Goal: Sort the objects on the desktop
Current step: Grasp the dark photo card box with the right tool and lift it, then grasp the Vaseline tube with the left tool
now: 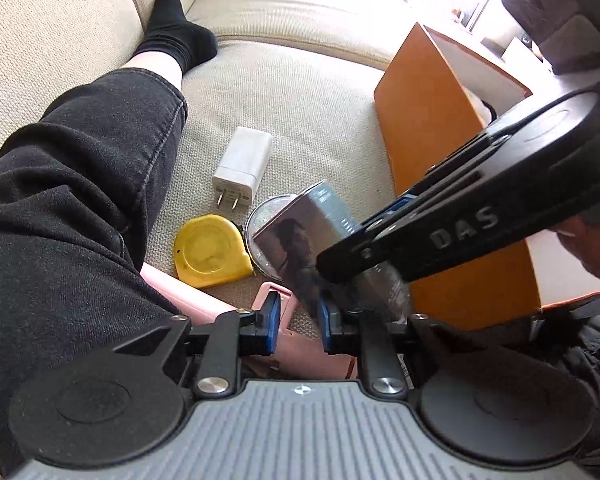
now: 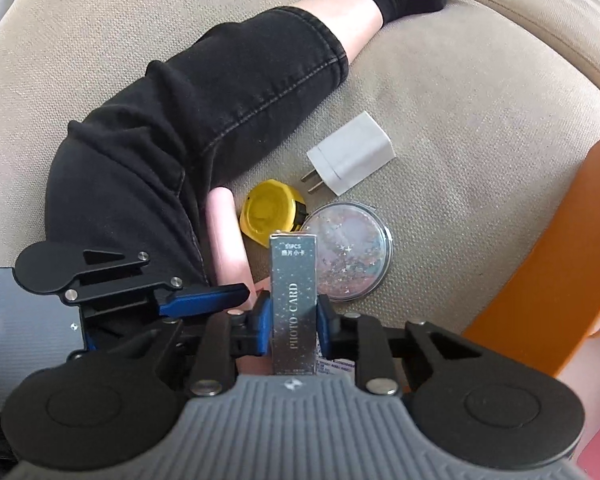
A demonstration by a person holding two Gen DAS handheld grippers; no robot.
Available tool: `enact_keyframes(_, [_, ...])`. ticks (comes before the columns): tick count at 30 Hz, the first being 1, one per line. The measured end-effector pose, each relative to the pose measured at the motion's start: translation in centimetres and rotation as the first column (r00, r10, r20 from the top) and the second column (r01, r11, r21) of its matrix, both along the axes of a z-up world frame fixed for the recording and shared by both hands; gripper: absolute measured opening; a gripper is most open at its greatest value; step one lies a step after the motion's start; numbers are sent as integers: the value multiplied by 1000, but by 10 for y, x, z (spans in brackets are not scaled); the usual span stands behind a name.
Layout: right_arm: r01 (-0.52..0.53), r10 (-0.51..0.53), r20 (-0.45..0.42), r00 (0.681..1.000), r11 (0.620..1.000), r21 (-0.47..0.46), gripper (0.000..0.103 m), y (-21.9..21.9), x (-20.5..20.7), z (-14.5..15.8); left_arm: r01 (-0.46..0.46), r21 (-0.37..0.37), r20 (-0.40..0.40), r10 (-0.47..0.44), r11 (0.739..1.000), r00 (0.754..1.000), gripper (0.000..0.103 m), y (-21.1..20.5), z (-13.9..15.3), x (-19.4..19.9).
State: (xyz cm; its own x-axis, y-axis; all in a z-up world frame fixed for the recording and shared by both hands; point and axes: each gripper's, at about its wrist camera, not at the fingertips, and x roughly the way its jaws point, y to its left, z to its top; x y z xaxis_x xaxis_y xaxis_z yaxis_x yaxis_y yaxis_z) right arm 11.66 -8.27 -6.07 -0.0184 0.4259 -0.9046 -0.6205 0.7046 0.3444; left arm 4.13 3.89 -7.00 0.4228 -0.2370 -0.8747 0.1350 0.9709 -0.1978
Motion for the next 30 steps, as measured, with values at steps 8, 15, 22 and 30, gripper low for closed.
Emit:
enact_keyframes(8, [77,-77,148,986,997,4,24,-31,-9,28,6,-124,-18,-8,992,1000,26,-4,9,-1])
enact_keyframes(15, [118,-128,195,972,991,65,24,-60,-14,45,-70,-169,-166,42,983,985,27,-13,-4,13])
enact_keyframes(22, [113,-137,212,968,986,121,24,-69,-17,52,-159,-149,-296,110,976,949,35,-25,-26,26])
enact_keyframes(30, [107,-141,221,965,981,162,24,-77,-14,58,-238,-118,-351,184,964,918,50,-29,-55,32])
